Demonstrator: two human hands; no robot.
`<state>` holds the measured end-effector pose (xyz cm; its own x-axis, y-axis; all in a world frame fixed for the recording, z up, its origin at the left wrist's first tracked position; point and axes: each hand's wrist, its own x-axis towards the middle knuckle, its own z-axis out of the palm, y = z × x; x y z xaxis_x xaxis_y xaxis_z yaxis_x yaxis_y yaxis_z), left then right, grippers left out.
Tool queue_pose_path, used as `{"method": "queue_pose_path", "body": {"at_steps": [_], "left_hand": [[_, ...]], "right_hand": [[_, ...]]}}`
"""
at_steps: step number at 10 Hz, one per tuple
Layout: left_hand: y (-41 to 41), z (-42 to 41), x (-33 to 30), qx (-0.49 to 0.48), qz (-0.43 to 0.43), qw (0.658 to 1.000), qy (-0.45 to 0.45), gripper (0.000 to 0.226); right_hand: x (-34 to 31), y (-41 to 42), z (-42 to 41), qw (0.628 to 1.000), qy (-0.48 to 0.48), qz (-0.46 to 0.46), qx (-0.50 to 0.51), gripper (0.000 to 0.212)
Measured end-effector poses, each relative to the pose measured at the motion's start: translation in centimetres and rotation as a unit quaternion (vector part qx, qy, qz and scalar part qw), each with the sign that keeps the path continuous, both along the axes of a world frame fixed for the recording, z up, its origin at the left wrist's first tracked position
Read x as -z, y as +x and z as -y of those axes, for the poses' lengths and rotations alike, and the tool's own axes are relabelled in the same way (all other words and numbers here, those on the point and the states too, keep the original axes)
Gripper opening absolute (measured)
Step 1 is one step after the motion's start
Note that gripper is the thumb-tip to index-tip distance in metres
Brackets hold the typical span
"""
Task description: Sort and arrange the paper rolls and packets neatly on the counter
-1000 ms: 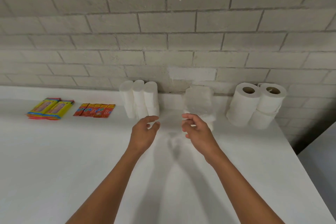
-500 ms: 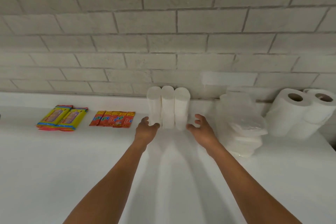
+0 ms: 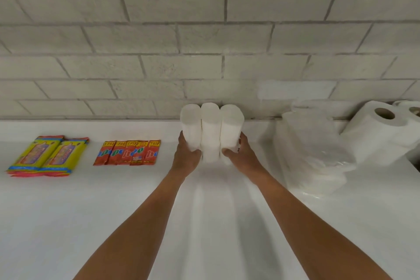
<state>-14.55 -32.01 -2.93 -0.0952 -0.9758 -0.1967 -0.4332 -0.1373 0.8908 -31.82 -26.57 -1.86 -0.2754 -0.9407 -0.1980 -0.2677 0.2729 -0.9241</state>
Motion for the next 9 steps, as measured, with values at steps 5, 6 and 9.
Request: {"method": "queue_pose_path", "body": {"at_steps": [5,6,9], "left_hand": [[-1.6,0.1,1.1,0.013,0.011,1.000,-0.009,0.087],[-1.0,0.2,1.1,0.019,0.018,1.000,-0.006,0.087],[0.7,-1.4,0.4,0.020,0.067,0.997,0.024,0.089]], "right_hand": [[2.1,-0.8,0.8,0.999,-0.027,-0.040,0.019,0.065],[2.2,-0.9,0.6,0.999,-0.023,-0.023,0.012,0.072],[2.6,-1.8,-2.7,0.994,0.104,-0.020,0.027,0.089]]}}
